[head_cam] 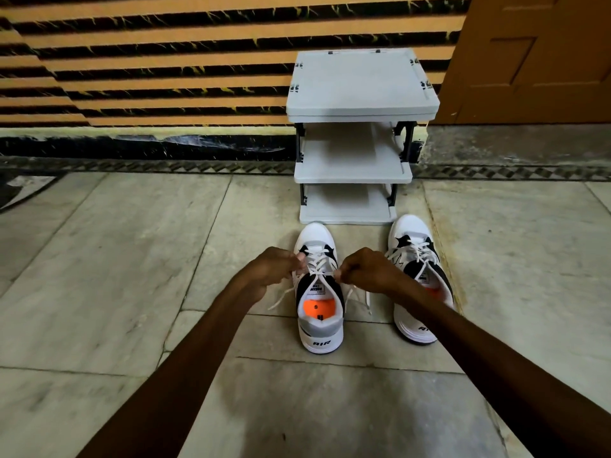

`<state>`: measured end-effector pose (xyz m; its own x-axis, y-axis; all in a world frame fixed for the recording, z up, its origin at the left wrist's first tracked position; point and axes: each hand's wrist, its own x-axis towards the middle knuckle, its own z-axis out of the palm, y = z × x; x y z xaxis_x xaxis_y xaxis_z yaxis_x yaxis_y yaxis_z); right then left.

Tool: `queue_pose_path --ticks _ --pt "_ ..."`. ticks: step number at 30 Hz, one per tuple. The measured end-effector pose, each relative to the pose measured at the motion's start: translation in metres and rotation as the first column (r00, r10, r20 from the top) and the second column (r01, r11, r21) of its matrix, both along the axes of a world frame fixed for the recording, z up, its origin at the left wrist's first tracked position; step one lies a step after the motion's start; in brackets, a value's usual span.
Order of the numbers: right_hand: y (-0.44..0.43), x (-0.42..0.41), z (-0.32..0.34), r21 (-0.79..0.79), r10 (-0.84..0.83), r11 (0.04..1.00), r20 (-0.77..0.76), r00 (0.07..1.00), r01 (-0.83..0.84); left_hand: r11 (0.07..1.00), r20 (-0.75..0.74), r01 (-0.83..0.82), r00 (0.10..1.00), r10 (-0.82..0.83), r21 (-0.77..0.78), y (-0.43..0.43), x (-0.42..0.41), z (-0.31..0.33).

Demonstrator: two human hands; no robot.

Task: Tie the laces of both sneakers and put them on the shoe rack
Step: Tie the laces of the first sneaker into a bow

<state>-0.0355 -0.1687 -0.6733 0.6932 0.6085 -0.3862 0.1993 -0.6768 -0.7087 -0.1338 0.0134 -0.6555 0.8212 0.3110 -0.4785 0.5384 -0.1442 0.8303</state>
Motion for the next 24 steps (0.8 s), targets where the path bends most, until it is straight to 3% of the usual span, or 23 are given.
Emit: queue_pose_path --ticks 3,9,16,24 --pt "0.002 0.003 0.015 0.203 -0.075 0.968 -0.325 0.943 0.148 0.994 0.124 -0.039 0.991 0.051 -0.1 0.006 -0.001 -0.001" --pt "0.01 0.005 0.021 0.435 -0.144 0.792 -0.548 0.824 0.428 0.944 0.309 -0.118 0.926 0.215 -0.307 0.003 -0.002 -0.01" --pt "0.027 -0.001 0.007 0.498 -0.221 0.651 -0.597 0.771 0.572 0.872 0.351 -0.246 0.843 0.408 -0.424 -0.008 0.009 -0.02" --pt "0.044 -0.003 -0.012 0.478 -0.381 0.67 -0.436 0.816 0.568 0.881 0.381 -0.376 0.799 0.465 -0.288 -0.013 0.018 -0.037"
